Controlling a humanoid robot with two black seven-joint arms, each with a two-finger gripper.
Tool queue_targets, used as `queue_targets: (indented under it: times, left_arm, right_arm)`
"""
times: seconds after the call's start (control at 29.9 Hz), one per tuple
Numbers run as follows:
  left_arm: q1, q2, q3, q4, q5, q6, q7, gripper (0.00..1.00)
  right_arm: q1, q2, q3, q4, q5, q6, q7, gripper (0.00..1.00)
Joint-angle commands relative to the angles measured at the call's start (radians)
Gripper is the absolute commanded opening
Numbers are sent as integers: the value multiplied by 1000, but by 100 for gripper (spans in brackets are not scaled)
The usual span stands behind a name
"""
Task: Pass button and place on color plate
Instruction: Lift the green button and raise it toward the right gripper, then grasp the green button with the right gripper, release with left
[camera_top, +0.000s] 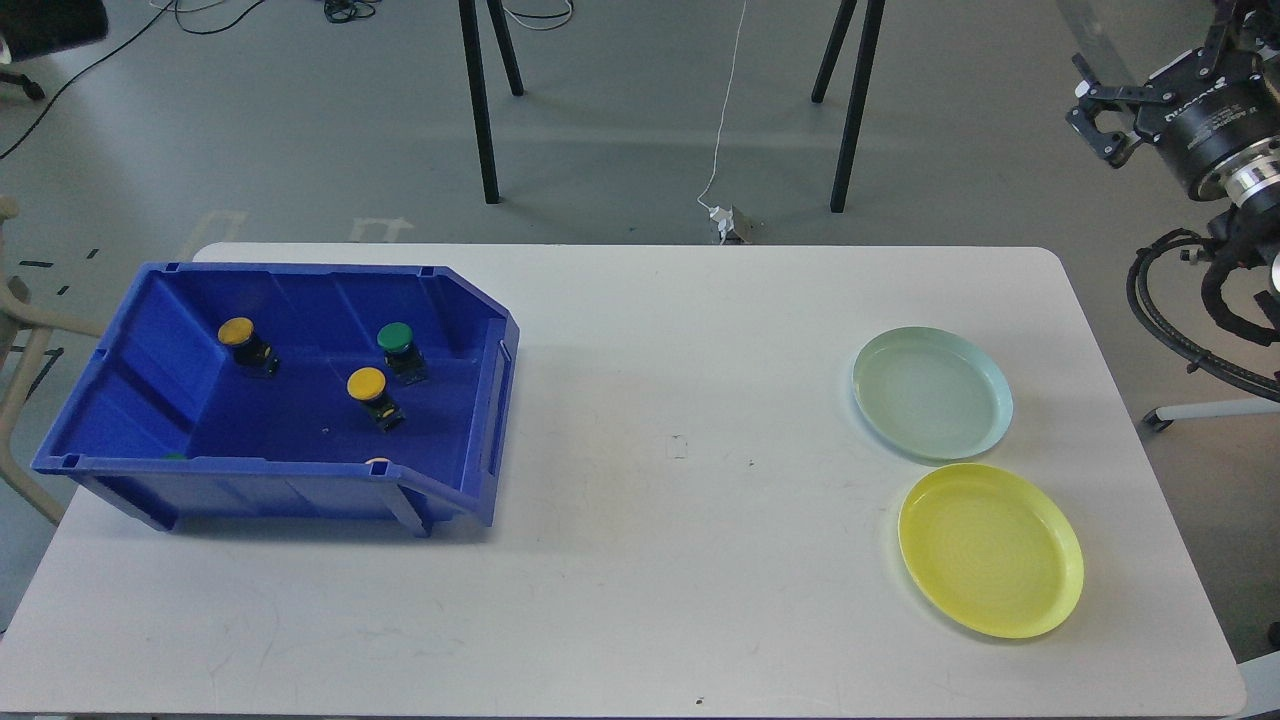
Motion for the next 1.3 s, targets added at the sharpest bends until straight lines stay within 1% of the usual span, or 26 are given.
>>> queue_targets:
  times: [0.0,0.07,0.13,0.2,0.3,0.4,0.47,0.53,0.7,0.77,0.87,1.0,1.14,1.27]
  left_arm:
    - [5,-185,0,12,0,0,102,29]
    - [10,-266,1,23,3,0,147,29]
    - [15,-348,1,55,5,0,161,29]
    - [30,-434,0,95,6,10,162,29]
    - [44,-498,0,130,6,62,158,29]
    - [62,-552,0,149,8,88,153,29]
    - [67,-581,-3,169,8,90,153,29]
    - [67,-592,-5,175,8,90,153,29]
    - [68,-593,3,175,8,88,153,29]
    - [70,-593,3,177,8,88,152,29]
    - [73,-595,3,178,8,88,153,29]
    - [77,-604,3,187,8,88,155,29]
    - [79,-613,4,187,8,88,156,29]
    - [79,-615,4,187,8,88,155,28]
  right_arm:
    - [-37,-36,-1,140,-12,0,1,97]
    - [-55,-45,0,226,-53,-45,3,97]
    - [-72,-48,5,312,-110,-94,8,96]
    - [-101,-48,2,402,-170,-139,20,95]
    - [-158,-25,-3,507,-249,-199,26,93]
    - [-221,64,-3,578,-367,-255,29,91]
    - [-235,127,-3,578,-436,-271,29,90]
    - [-241,165,-4,573,-487,-288,28,89]
    - [-250,226,6,576,-494,-308,31,87]
    - [-250,243,11,576,-494,-311,37,86]
    - [-244,256,12,575,-495,-314,58,85]
    - [-237,257,12,569,-495,-314,63,85]
    - [-226,259,12,561,-497,-315,63,78]
    - [-221,289,9,538,-497,-314,61,71]
